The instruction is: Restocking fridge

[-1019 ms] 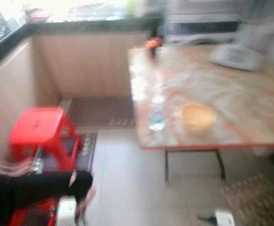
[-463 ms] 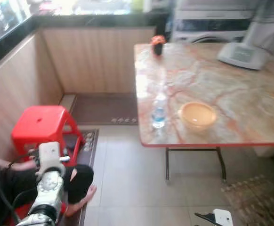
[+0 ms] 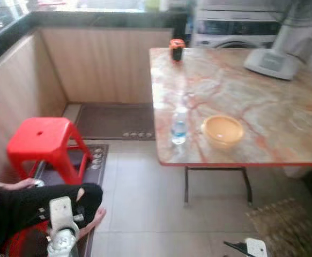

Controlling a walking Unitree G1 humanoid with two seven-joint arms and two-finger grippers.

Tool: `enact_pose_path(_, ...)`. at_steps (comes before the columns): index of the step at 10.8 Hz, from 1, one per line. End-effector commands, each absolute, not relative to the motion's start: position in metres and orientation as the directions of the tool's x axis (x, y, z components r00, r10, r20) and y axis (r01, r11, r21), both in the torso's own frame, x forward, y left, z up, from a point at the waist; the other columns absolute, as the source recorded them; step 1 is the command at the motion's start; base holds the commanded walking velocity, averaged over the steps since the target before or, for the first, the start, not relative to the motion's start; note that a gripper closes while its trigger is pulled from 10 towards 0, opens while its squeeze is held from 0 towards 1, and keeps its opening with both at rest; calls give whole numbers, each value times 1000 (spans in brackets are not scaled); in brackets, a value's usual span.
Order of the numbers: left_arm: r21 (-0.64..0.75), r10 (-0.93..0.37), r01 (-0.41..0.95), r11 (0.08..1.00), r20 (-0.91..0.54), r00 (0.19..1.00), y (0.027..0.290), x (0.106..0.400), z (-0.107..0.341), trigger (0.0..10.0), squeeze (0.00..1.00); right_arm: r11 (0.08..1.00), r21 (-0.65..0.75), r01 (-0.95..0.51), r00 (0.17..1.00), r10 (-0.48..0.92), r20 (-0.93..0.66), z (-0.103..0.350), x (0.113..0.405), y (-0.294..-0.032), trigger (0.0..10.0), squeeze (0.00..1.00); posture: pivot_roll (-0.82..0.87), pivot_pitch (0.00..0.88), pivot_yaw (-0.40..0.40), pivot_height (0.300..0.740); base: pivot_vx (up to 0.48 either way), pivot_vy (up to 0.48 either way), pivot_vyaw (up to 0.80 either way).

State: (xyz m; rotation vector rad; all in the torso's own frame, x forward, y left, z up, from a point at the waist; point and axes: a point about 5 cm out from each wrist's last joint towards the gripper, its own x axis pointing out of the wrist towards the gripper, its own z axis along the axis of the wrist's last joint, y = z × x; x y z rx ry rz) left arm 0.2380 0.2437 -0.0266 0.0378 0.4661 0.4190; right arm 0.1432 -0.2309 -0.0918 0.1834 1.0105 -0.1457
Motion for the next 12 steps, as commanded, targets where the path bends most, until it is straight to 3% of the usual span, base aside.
enact_pose_path(1, 130, 400, -378, 917, -299, 866, 243, 257, -6, 10000, 0, 975, 83, 206, 515, -36, -857, -93, 139, -232, 10000, 0, 28, 0, -27, 740, 0, 0, -731)
enact_pose_path(4, 146, 408, -384, 912, -198, 891, 245, 271, 12, 10000, 0, 977, 83, 197, 517, -31, -856, -93, 139, -232, 10000, 0, 28, 0, -27, 740, 0, 0, -731)
enact_pose_path(5, 138, 410, -399, 907, -67, 910, 246, 291, 39, 10000, 0, 976, 90, 197, 517, -25, -856, -93, 139, -232, 10000, 0, 28, 0, -27, 740, 0, 0, -731)
enact_pose_path(7, 160, 385, -385, 909, 30, 922, 246, 302, 58, 10000, 0, 976, 95, 194, 517, -20, -856, -93, 139, -231, 10000, 0, 27, 0, -27, 740, 0, 0, -731)
enact_pose_path(12, 230, 170, -248, 941, 314, 934, 213, 334, 120, 10000, 0, 976, 99, 194, 519, -17, -855, -93, 140, -231, 10000, 0, 27, 0, -24, 740, 0, 0, -731)
